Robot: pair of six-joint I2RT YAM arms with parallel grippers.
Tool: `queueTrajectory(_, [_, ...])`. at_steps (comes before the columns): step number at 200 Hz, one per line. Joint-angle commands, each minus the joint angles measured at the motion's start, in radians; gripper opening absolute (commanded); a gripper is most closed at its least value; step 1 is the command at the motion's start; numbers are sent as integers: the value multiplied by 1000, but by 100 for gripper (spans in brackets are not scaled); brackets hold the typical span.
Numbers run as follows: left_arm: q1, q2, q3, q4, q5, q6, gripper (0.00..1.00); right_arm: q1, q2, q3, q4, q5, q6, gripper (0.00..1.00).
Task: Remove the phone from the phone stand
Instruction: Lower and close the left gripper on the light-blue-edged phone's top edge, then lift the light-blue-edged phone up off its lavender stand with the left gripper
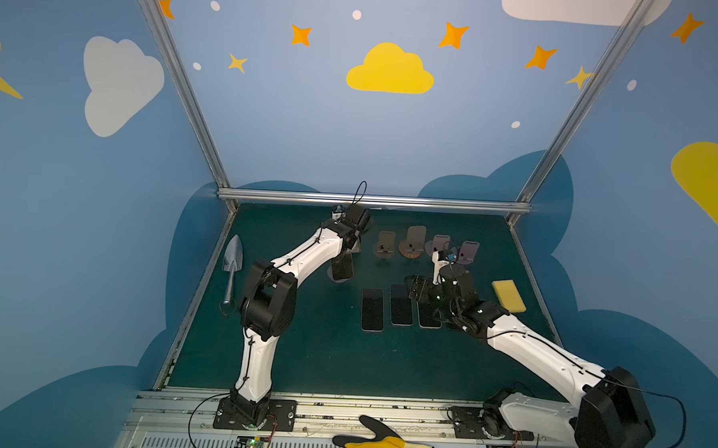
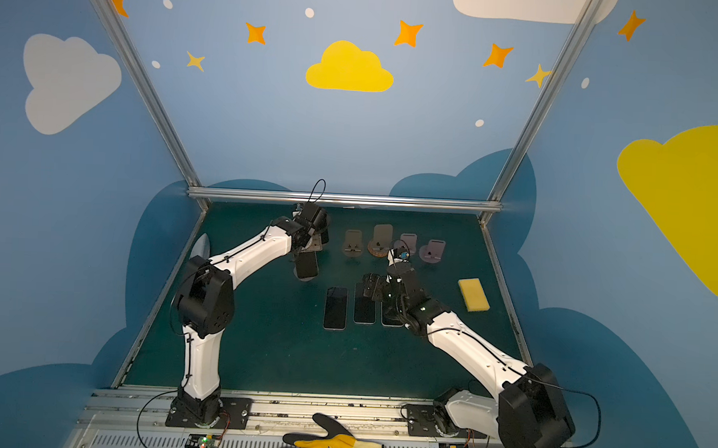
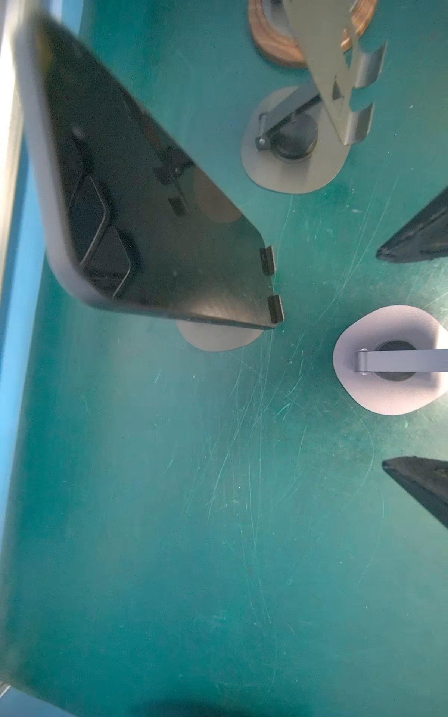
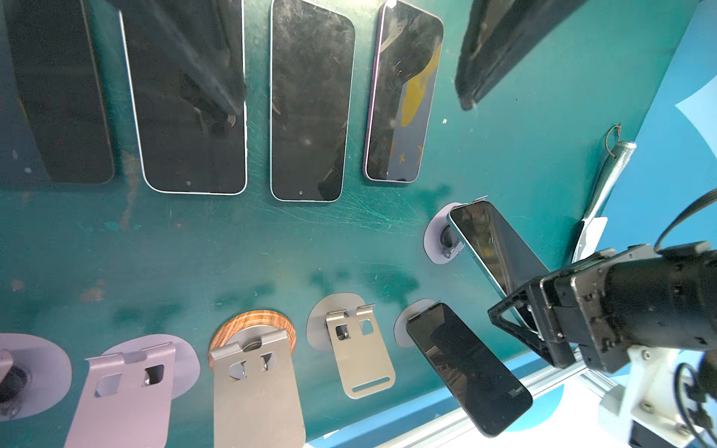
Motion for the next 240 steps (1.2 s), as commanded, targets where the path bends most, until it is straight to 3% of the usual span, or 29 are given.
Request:
queueTrajectory(1, [-10, -82, -21, -8, -15, 26, 68, 5, -22, -7, 1, 10, 4, 85])
queueTrajectory(139, [-80, -346, -206, -35, 23, 92, 63, 5, -31, -16, 11, 15, 5, 85])
queueTrajectory(198, [-130, -499, -455, -4, 120, 37, 62, 5, -12, -16, 18, 13, 8, 85])
queueTrajectory(240, [-156, -524, -591, 44, 154, -22, 61, 5, 14, -19, 48, -39, 9, 85])
